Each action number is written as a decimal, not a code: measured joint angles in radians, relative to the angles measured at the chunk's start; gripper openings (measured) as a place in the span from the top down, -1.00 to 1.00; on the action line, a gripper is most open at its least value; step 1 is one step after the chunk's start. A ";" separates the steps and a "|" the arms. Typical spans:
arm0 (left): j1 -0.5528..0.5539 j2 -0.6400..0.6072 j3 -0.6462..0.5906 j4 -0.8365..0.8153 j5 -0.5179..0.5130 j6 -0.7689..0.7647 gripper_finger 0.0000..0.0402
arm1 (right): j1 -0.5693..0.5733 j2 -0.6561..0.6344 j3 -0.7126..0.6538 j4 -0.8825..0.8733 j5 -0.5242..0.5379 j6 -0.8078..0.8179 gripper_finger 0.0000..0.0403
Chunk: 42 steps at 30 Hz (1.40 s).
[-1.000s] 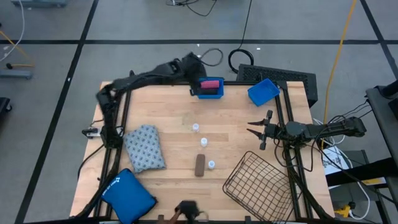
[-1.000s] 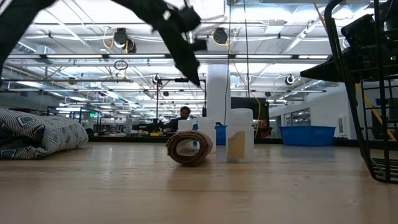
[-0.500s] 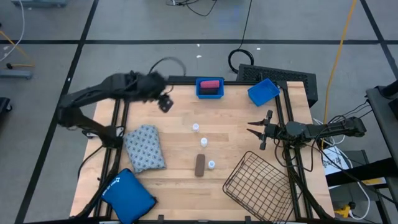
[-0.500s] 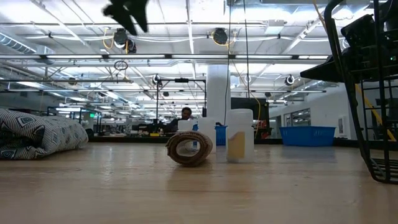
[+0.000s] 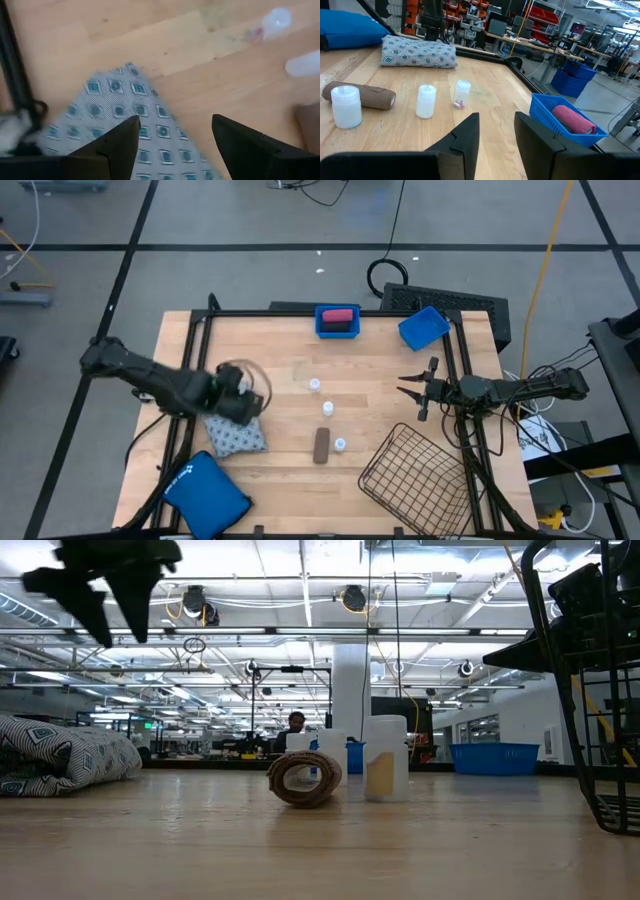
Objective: Pick & Place Medicine items
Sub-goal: Move the blue patterned patient gown to the center of the table
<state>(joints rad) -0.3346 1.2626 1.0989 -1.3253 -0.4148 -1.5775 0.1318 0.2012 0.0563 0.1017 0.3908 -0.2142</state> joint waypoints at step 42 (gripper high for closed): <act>-0.294 0.155 -0.500 0.600 0.008 -0.483 -0.27 | 0.000 0.000 0.000 0.002 0.000 0.000 0.42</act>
<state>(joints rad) -0.6286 1.4176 0.5991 -0.7255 -0.4065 -2.0608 0.1318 0.2012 0.0559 0.1032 0.3908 -0.2142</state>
